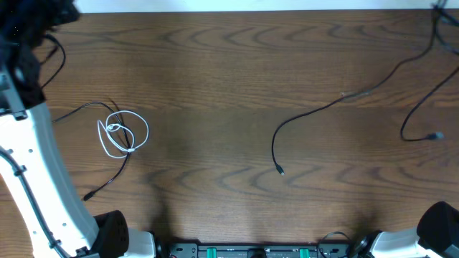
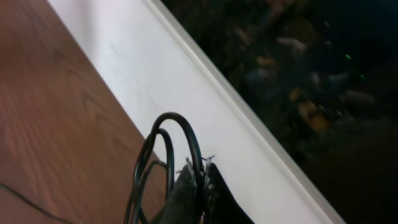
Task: Untangle cables
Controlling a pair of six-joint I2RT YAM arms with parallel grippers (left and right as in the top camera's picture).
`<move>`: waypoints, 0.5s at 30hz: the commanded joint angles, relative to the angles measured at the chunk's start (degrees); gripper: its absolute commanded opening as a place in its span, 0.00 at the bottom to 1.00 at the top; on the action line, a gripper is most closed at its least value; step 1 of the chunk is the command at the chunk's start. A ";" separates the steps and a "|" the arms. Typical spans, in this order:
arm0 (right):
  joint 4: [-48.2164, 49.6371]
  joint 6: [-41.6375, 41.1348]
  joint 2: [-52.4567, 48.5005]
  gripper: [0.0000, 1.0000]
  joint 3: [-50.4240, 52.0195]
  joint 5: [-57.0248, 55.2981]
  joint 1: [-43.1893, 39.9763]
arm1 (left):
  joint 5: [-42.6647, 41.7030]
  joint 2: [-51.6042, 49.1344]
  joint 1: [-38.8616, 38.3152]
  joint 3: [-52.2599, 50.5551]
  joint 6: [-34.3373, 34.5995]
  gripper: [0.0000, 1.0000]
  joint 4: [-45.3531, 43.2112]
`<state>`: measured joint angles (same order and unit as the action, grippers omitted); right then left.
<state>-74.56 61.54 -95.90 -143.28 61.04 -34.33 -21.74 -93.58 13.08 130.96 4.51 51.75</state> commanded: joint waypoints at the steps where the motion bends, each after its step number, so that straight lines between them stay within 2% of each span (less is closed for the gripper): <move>1: -0.17 -1.33 -0.07 0.01 -0.22 1.25 3.91 | -0.79 -0.39 -4.48 0.39 0.31 0.17 0.96; 6: 0.24 -1.33 -0.07 0.01 -0.22 1.25 10.38 | -0.81 -0.39 -9.66 0.39 0.31 0.17 1.27; 15: 1.81 -1.77 -1.11 0.01 -0.22 0.57 27.58 | -0.81 -0.42 -20.94 0.39 0.33 0.17 1.27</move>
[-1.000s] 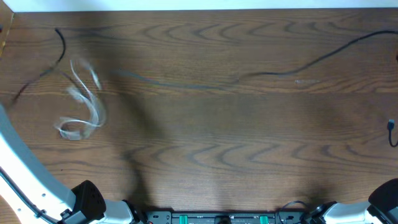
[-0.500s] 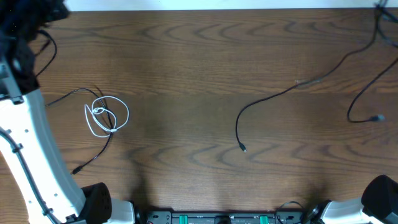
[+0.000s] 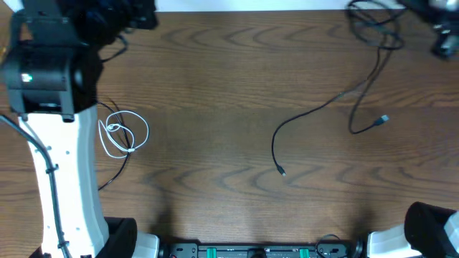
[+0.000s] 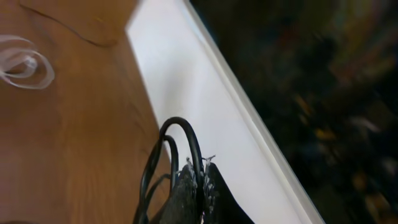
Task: Untangle cables
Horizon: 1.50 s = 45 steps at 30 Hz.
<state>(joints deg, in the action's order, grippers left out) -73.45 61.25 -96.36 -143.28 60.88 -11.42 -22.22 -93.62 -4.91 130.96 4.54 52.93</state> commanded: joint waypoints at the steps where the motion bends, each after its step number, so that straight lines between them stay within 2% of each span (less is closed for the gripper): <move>1: 0.92 -1.49 -0.79 0.01 -0.22 0.61 6.08 | -0.33 -0.37 -3.87 0.39 0.31 0.17 0.11; 6: 3.80 -2.75 -3.26 0.01 -0.22 -0.52 16.98 | -1.11 -0.37 -9.29 0.39 0.31 0.17 0.20; 15: 7.41 -3.93 -6.75 0.01 -0.22 -1.01 24.09 | -1.40 -1.11 -13.75 0.39 0.31 0.17 2.29; 18: 9.20 -4.70 -6.97 0.01 -0.22 -1.18 24.72 | -2.80 -1.33 -14.82 0.39 0.24 0.17 3.45; 23: 9.88 -5.25 -7.10 0.01 -0.22 -2.67 24.96 | -13.64 -1.60 -15.50 0.39 -2.34 0.17 4.96; 36: 9.84 -5.29 -7.65 0.01 -0.22 -9.57 24.96 | -13.60 -1.60 -15.69 0.39 -3.87 0.15 6.64; 45: 10.51 -5.31 -8.15 0.01 -0.22 -10.45 24.92 | -13.42 -1.57 -15.69 0.39 -6.01 0.15 6.62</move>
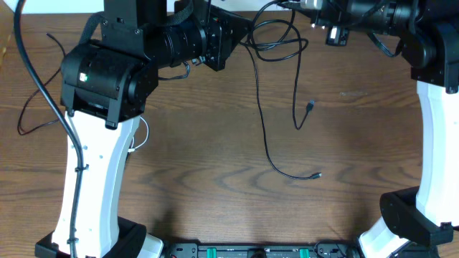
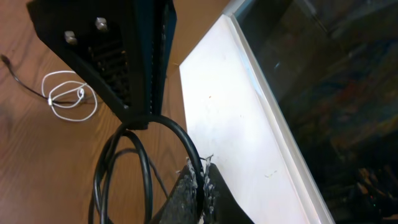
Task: Untangle cables
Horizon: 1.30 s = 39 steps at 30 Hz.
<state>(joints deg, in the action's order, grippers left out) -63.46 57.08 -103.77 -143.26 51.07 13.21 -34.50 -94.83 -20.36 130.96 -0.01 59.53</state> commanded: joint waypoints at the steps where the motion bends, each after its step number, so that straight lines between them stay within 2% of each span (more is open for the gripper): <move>1: 0.74 -1.14 -0.81 0.01 -0.24 -0.61 0.28 | -1.14 -0.37 -0.24 0.39 -1.46 0.15 0.07; 16: 5.95 -2.80 -1.29 0.01 -0.24 -3.10 -0.15 | -1.09 -0.39 -1.03 0.39 -3.30 0.15 1.11; 26: 8.63 -6.60 -1.31 0.01 -0.24 0.66 -0.09 | -1.03 -0.39 -1.36 0.39 -4.70 0.15 1.53; 29: 8.85 -6.93 -1.31 0.01 -0.24 3.67 -0.09 | -0.57 -0.39 -1.36 0.39 -5.35 0.13 1.53; 32: 8.87 -7.02 -1.31 0.01 -0.24 4.90 -0.09 | 1.11 -0.44 -1.36 0.39 -5.35 0.08 1.55; 39: 9.01 -7.56 -1.31 0.01 -0.24 6.10 -0.04 | 3.06 -0.44 -1.31 0.39 -5.55 0.07 1.53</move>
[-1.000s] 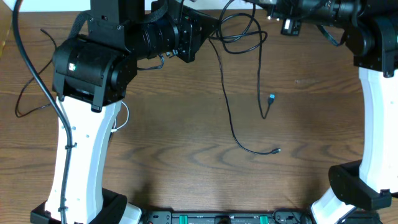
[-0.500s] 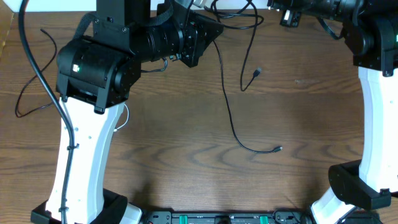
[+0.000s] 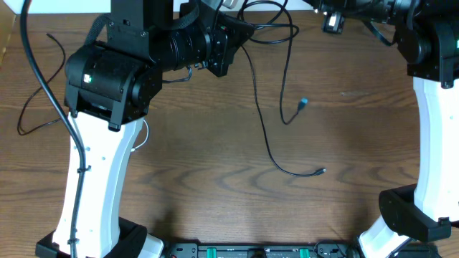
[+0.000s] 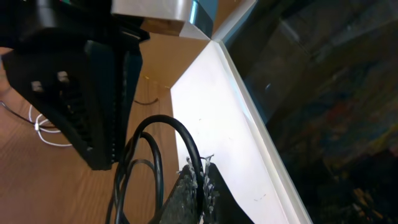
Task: Untangle cables
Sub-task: 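Hold the black cable with the left gripper near the far edge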
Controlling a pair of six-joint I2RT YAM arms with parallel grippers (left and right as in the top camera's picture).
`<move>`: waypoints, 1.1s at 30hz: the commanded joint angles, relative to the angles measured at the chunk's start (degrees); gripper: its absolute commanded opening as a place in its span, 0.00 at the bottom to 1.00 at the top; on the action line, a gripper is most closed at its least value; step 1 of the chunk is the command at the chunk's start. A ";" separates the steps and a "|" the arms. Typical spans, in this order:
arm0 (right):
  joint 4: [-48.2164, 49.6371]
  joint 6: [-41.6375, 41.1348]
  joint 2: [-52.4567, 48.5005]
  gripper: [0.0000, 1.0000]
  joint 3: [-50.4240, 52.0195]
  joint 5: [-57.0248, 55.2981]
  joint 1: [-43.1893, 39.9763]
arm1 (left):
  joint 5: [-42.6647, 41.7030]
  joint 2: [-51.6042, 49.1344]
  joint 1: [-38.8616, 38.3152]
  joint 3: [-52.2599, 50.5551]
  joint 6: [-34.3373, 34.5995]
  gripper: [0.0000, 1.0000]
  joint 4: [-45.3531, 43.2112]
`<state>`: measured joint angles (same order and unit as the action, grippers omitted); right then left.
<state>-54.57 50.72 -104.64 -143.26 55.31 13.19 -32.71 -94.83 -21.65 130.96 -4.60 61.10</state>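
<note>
A long black cable [image 3: 267, 136] hangs from the top middle of the table down to a small plug [image 3: 322, 171] on the wood. A second end with a blue connector [image 3: 303, 102] dangles mid-table. My right gripper [image 3: 320, 10] is at the far edge, shut on a loop of this black cable [image 4: 186, 134], which is pinched between its fingertips [image 4: 201, 169]. My left gripper [image 3: 233, 32] sits close beside it at the cable's upper loops; its jaws are hidden by its own black body [image 4: 93, 93]. A white coiled cable [image 4: 48, 130] lies partly behind the left arm.
The bulky white left arm [image 3: 97, 172] covers the table's left middle. A thin dark cable [image 3: 39, 100] curves over the wood at far left. The right arm's white link [image 3: 430, 136] stands along the right edge. A white ledge [image 4: 230, 137] borders the table's far side.
The blue-connector end has shifted slightly up and left, and the plug on the table slightly right. The right gripper still pinches the cable loop, a little farther from the left arm's body.
The black cable first lay across the right of the table, its loops in my shut right gripper off at the far right. Then it was gathered toward the top right while the left arm stood at the upper left. Later both grippers were together at top middle, the cable hanging below.
</note>
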 commanded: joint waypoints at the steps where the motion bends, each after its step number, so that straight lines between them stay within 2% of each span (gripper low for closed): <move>1: 0.00 -1.20 -0.44 0.01 -0.24 1.86 -0.02 | 1.51 -0.44 -0.02 0.39 -0.96 0.07 -0.07; 5: -0.98 -1.18 -0.44 0.01 -0.24 1.25 -0.17 | 9.07 -0.44 -0.02 0.39 -0.96 0.07 -0.07; 9: -3.63 -1.14 -0.50 0.01 -0.24 -4.07 -0.61 | 14.27 -0.44 0.92 0.39 -1.01 0.07 -0.42; 11: -5.03 -0.79 -0.50 0.01 -0.24 -6.12 -1.05 | 14.38 -0.44 1.92 0.39 -0.96 0.07 -0.74; 16: -5.38 0.90 -0.50 0.01 -0.24 -2.34 -1.55 | 14.19 -0.44 3.37 0.39 -0.94 0.08 -0.90; 17: -5.16 1.18 -0.50 0.01 -0.24 -1.57 -1.51 | 13.79 -0.44 3.37 0.39 -0.94 0.12 -0.87; 18: -4.74 1.18 -0.50 0.01 -0.24 -0.59 -1.46 | 13.09 -0.44 3.37 0.39 -0.96 0.24 -0.85; 20: -3.87 1.18 -0.50 0.01 -0.24 1.29 -1.46 | 10.10 -0.44 3.37 0.39 -1.01 0.39 -0.68; 23: -2.58 1.18 -0.50 0.01 -0.24 5.09 -1.46 | 2.40 -0.44 3.37 0.39 -3.98 0.44 0.00; 29: -2.23 0.94 -0.50 0.01 -0.24 7.04 -1.46 | 0.61 -0.44 3.37 0.39 -6.12 0.44 1.51; 31: -2.49 0.94 -0.50 0.01 -0.24 8.41 -1.46 | -1.88 -0.44 3.37 0.39 -6.58 0.38 2.12; 33: -2.82 0.94 -0.50 0.01 -0.24 8.74 -1.46 | -2.95 -0.44 3.37 0.39 -7.63 0.24 2.32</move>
<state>-57.17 51.62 -104.64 -143.26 61.08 11.86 -31.57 -94.83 -18.41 130.96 -10.13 63.09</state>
